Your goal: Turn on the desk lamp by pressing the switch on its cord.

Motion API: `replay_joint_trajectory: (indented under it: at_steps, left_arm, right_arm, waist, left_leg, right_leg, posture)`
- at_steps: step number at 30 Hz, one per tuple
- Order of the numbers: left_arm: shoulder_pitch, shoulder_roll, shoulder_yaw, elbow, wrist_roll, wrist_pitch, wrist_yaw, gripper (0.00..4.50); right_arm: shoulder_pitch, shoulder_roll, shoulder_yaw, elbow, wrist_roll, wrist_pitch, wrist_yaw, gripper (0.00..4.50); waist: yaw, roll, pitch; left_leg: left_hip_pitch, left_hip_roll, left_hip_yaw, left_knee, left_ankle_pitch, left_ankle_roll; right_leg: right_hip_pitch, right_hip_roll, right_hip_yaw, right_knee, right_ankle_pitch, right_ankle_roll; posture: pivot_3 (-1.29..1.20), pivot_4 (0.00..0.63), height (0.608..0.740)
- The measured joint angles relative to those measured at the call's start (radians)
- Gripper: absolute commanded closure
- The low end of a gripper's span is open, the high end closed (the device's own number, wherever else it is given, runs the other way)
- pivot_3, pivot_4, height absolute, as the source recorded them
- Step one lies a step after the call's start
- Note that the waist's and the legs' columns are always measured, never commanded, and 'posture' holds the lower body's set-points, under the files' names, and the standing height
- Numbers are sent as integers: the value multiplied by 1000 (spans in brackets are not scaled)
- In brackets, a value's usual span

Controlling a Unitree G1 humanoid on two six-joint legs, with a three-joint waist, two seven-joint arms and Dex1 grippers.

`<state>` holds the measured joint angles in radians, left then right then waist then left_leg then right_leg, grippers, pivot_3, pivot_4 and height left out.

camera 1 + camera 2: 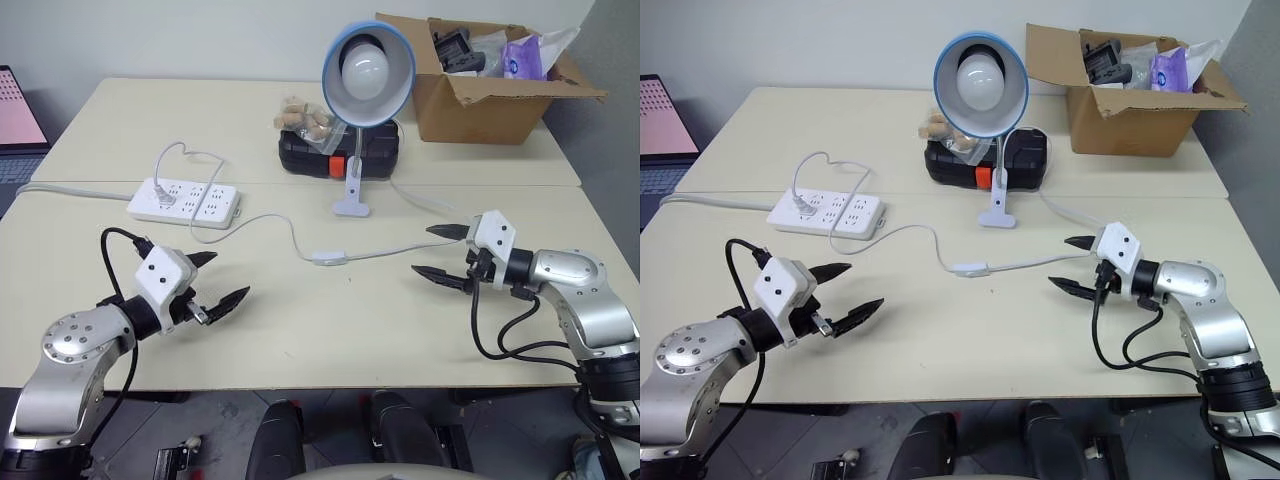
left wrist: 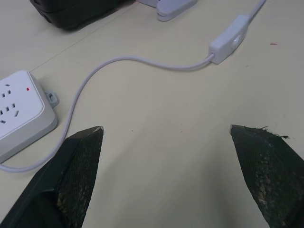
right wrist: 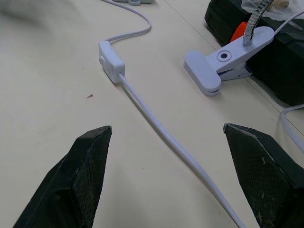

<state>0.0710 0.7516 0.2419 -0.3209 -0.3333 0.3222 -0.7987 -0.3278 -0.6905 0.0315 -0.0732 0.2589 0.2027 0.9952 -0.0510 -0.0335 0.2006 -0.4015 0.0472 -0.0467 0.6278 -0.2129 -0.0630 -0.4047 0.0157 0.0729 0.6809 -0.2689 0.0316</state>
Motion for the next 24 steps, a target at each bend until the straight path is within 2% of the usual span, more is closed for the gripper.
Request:
replay_joint_trajectory:
  at_steps: [14,24]
  left_arm:
    - [-6,11,-2,-53,1,18,-1,63]
    - [1,14,6,-88,-22,-29,-61,63]
  right_arm:
    - [-11,7,9,0,-1,3,6,553]
    - [-167,66,133,45,-37,27,45,553]
  waist:
    - [0,0,0]
    - [-6,0,0]
  left_leg:
    - [0,0,0,0,0,0]
    - [0,0,0,0,0,0]
  right_leg:
    - [0,0,0,0,0,0]
    - [0,0,0,0,0,0]
  posture:
    - [0,150,740]
    - [0,150,740]
